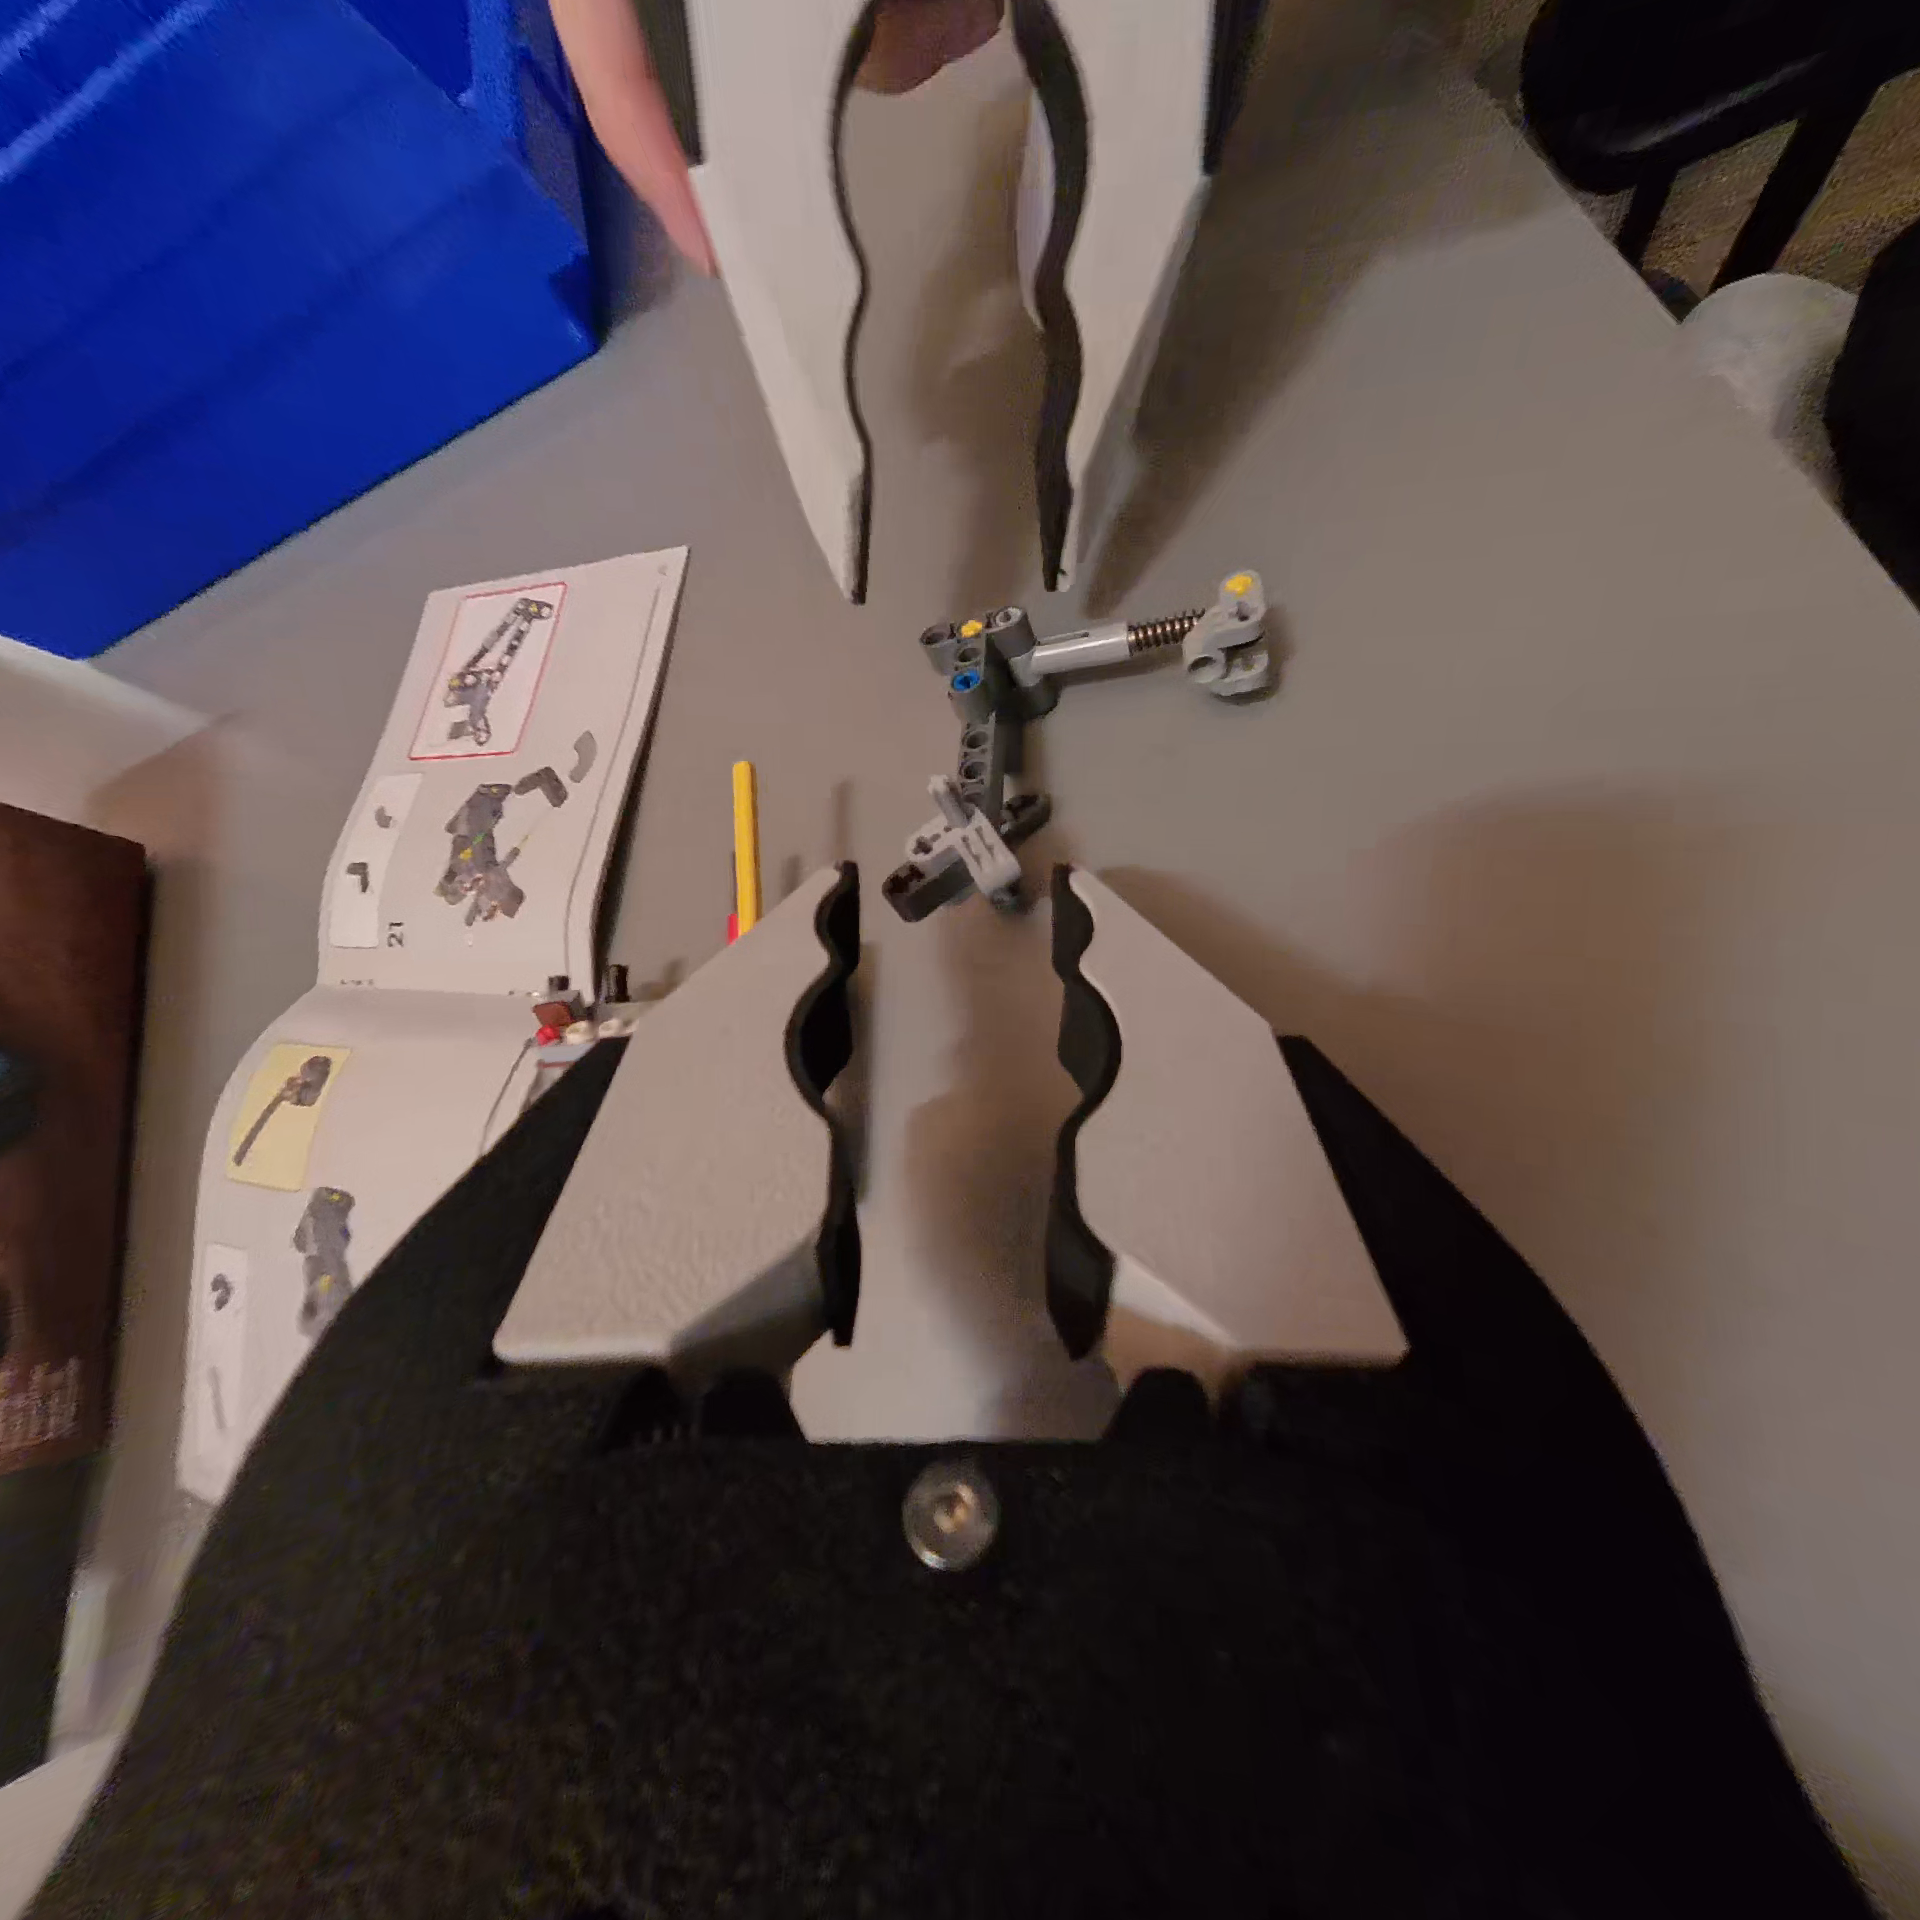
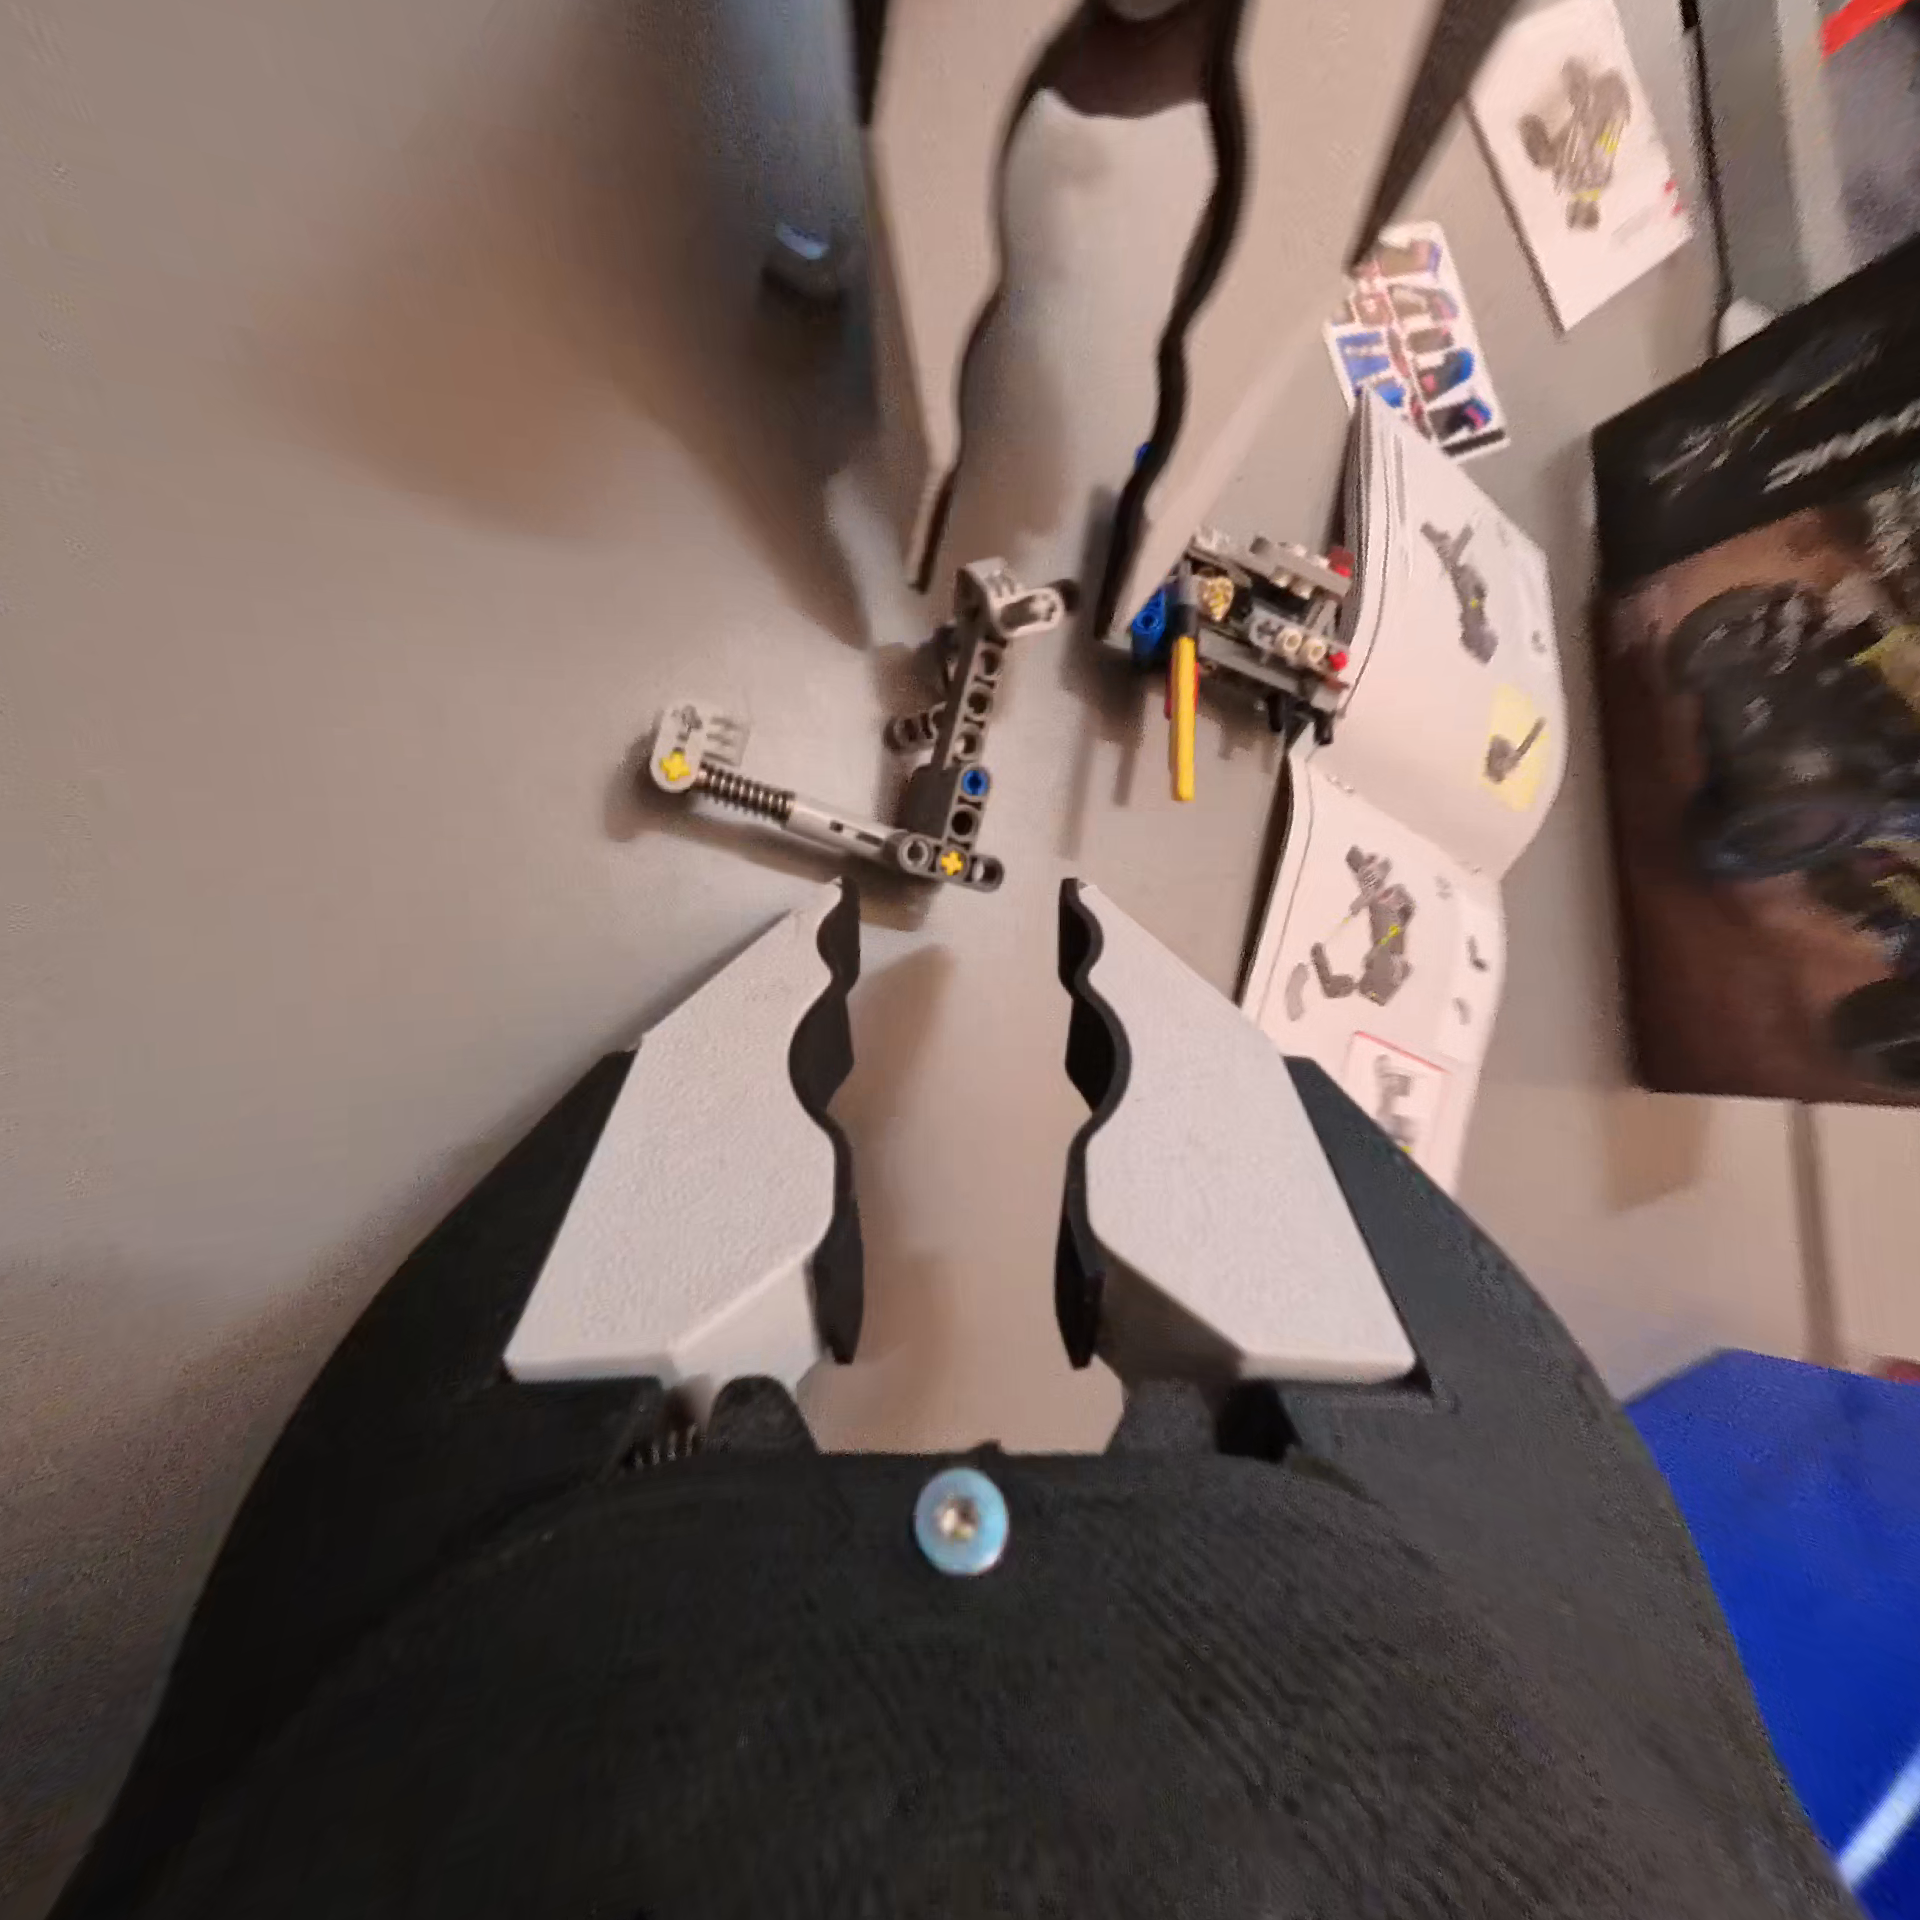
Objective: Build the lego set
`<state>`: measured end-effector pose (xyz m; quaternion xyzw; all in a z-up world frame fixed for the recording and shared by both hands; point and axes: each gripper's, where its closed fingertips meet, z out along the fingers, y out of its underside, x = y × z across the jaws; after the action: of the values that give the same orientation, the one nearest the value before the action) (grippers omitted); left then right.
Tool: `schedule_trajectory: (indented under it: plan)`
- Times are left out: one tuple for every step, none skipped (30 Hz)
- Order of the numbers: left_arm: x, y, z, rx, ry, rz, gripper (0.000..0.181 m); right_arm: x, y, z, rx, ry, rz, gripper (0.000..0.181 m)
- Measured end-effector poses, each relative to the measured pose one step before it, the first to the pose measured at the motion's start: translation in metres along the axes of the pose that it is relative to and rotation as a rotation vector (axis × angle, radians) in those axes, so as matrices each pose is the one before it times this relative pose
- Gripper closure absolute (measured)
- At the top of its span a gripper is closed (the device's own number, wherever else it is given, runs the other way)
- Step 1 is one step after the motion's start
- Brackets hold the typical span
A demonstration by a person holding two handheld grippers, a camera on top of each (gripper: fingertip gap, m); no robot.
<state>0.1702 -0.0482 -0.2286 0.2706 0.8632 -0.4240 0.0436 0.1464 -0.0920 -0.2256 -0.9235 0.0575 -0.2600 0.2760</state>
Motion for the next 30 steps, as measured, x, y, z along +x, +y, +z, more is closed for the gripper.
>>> schedule_trajectory:
  plan:
    - [-0.00121, 0.00048, 0.00253, 0.0022, 0.0021, -0.0148, 0.152, -0.00176, 0.00196, 0.00382, -0.0168, 0.0387, -0.0661, 0.143]
    - [0.00069, -0.00087, 0.00174, 0.0098, 0.0108, -0.0101, 0.157, -0.00220, 0.00185, 0.00392, -0.0189, 0.0285, -0.0564, 0.141]
    - [0.00173, -0.00069, 0.00113, 0.0059, 0.0190, -0.0174, 0.157, 0.00262, -0.00012, 0.00343, -0.0074, 0.0502, -0.0352, 0.144]
    - [-0.00090, 0.00103, 0.00053, -0.0078, 0.0060, -0.0298, 0.157, 0.00181, -0.00162, 0.00169, 0.0065, 0.0370, -0.0282, 0.145]
    - [-0.00193, 0.00113, -0.00022, -0.0073, 0.0020, -0.0377, 0.157, 0.00147, 0.00017, 0.00077, 0.0038, 0.0265, -0.0154, 0.146]
    - [-0.00029, 0.00002, -0.00078, 0.0012, 0.0161, -0.0518, 0.158, 0.00134, 0.00050, 0.00047, 0.0061, 0.0181, -0.0003, 0.146]
    - [-0.00029, 0.00019, -0.00096, 0.0003, 0.0204, -0.0671, 0.158, 0.00097, -0.00015, 0.00052, 0.0137, 0.0128, 0.0070, 0.145]
    - [-0.00097, -0.00042, -0.00103, 0.0045, 0.0173, -0.0744, 0.158, 0.00113, -0.00019, 0.00074, 0.0151, 0.0127, 0.0060, 0.145]
    - [-0.00216, -0.00148, -0.00157, 0.0126, 0.0081, -0.0823, 0.158, 0.00207, 0.00024, 0.00001, 0.0117, 0.0168, 0.0053, 0.141]
    - [-0.00250, -0.00188, -0.00169, 0.0140, 0.0067, -0.0891, 0.158, 0.00154, 0.00109, -0.00105, 0.0044, 0.0094, 0.0049, 0.138]
    - [0.00103, -0.00127, -0.00171, 0.0110, 0.0302, -0.0848, 0.158, -0.00090, 0.00159, -0.00212, 0.0012, -0.0128, 0.0137, 0.138]
    - [0.00467, -0.00051, -0.00156, 0.0075, 0.0553, -0.0781, 0.158, -0.00145, 0.00004, -0.00212, 0.0125, -0.0199, 0.0314, 0.136]
    - [0.00440, -0.00021, -0.00096, 0.0063, 0.0544, -0.0732, 0.158, -0.00041, -0.00235, -0.00129, 0.0281, -0.0110, 0.0392, 0.130]
    - [0.00263, -0.00004, -0.00030, 0.0060, 0.0420, -0.0612, 0.158, -0.00025, -0.00371, 0.00016, 0.0377, -0.0059, 0.0396, 0.127]
    - [0.00074, 0.00048, 0.00039, 0.0033, 0.0297, -0.0454, 0.158, -0.00464, -0.00325, 0.00148, 0.0349, -0.0338, 0.0376, 0.126]
    - [-0.00199, 0.00111, 0.00064, -0.0014, 0.0114, -0.0378, 0.158, -0.00554, -0.00048, 0.00156, 0.0106, -0.0418, 0.0294, 0.132]
    - [-0.00387, 0.00219, 0.00054, -0.0094, -0.0033, -0.0335, 0.158, 0.00024, 0.00064, 0.00022, -0.0053, -0.0039, 0.0183, 0.132]
    - [-0.00340, 0.00297, 0.00074, -0.0147, -0.0081, -0.0229, 0.157, 0.00199, 0.00124, -0.00157, -0.0142, 0.0069, 0.0102, 0.132]
    - [-0.00157, 0.00313, 0.00075, -0.0130, -0.0045, -0.0110, 0.158, 0.00121, -0.00216, -0.00275, 0.0074, -0.0011, 0.0204, 0.132]
    - [0.00033, 0.00295, 0.00101, -0.0122, 0.0013, -0.0020, 0.158, 0.00187, -0.00593, -0.00302, 0.0339, -0.0012, 0.0310, 0.132]
    - [0.00087, 0.00291, 0.00121, -0.0123, 0.0038, 0.0026, 0.158, 0.00378, -0.00748, -0.00253, 0.0445, 0.0093, 0.0320, 0.136]
    - [0.00082, 0.00219, 0.00104, -0.0097, 0.0042, 0.0037, 0.158, 0.00413, -0.00683, -0.00116, 0.0416, 0.0104, 0.0288, 0.142]
    - [0.00056, 0.00146, 0.00085, -0.0081, 0.0052, 0.0026, 0.158, 0.00344, -0.00475, 0.00074, 0.0291, 0.0051, 0.0350, 0.146]
    - [-0.00054, 0.00069, 0.00040, -0.0059, 0.0009, 0.0015, 0.158, 0.00237, 0.00122, 0.00236, -0.0055, -0.0071, 0.0481, 0.149]
    - [-0.00176, -0.00045, -0.00035, 0.0005, -0.0078, 0.0009, 0.157, -0.00067, 0.01077, 0.00046, -0.0753, -0.0279, 0.0291, 0.144]
    - [-0.00200, -0.00031, -0.00106, 0.0019, -0.0104, 0.0023, 0.157, 0.00483, 0.01661, -0.00444, -0.1233, 0.0136, -0.0023, 0.139]
    - [-0.00088, 0.00111, -0.00112, -0.0044, -0.0039, 0.0051, 0.158, 0.00963, 0.01616, -0.00794, -0.1093, 0.0519, -0.0095, 0.139]
    - [0.00015, 0.00150, -0.00089, -0.0045, 0.0051, 0.0047, 0.157, 0.00567, 0.01414, -0.00745, -0.0754, 0.0258, -0.0047, 0.138]
    - [0.00067, 0.00075, -0.00037, 0.0000, 0.0117, -0.0009, 0.158, 0.00224, 0.01060, -0.00413, -0.0396, 0.0002, 0.0005, 0.137]
    - [0.00084, 0.00032, 0.00007, 0.0001, 0.0160, -0.0068, 0.158, 0.00497, 0.00481, -0.00012, -0.0002, 0.0134, -0.0056, 0.136]
